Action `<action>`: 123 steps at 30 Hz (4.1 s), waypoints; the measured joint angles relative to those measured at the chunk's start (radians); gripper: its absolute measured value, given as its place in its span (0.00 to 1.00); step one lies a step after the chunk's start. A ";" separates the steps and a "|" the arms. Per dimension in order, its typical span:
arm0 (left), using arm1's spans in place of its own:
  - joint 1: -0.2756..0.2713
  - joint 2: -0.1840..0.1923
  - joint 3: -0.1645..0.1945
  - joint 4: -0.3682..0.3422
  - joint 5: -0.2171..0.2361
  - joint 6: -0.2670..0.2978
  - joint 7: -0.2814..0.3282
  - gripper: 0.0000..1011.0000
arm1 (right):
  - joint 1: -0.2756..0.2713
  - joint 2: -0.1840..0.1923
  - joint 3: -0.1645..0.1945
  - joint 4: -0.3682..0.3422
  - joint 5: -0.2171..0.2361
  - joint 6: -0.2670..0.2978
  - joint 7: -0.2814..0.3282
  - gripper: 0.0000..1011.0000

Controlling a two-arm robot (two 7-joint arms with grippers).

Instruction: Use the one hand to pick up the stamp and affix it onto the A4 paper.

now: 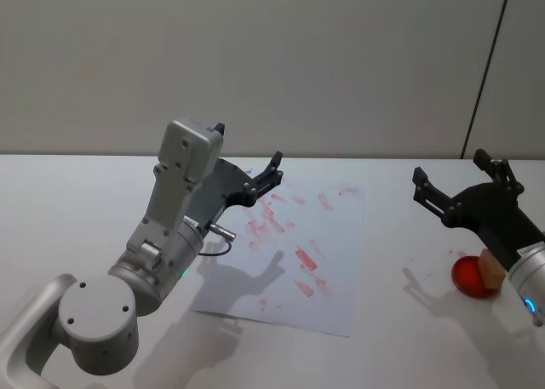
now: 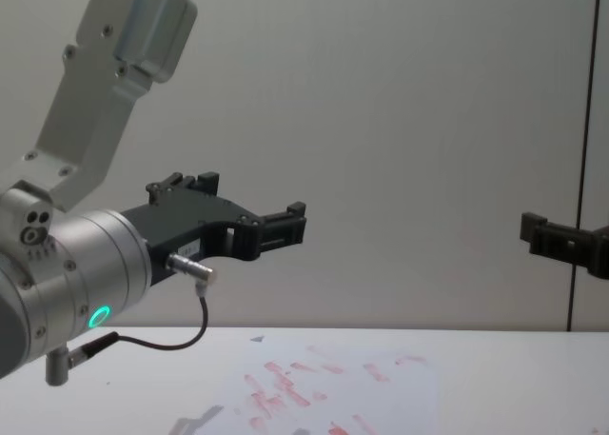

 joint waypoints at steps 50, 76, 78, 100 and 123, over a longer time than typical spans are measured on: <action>0.000 0.000 0.000 0.000 0.000 0.000 0.000 0.99 | -0.010 0.012 0.011 -0.004 0.008 -0.001 -0.006 0.99; 0.000 0.000 0.000 0.000 0.000 0.000 0.000 0.99 | -0.189 0.151 0.107 -0.104 0.099 0.172 -0.137 0.99; 0.000 0.000 0.000 0.000 0.000 0.000 0.000 0.99 | -0.189 0.151 0.108 -0.103 0.100 0.203 -0.142 0.99; 0.000 0.000 0.000 0.000 0.000 0.000 0.000 0.99 | -0.107 0.088 0.077 -0.013 0.070 0.390 -0.125 0.99; 0.000 0.000 0.000 0.000 0.000 0.000 0.000 0.99 | -0.046 0.043 0.055 0.051 0.029 0.433 -0.092 0.80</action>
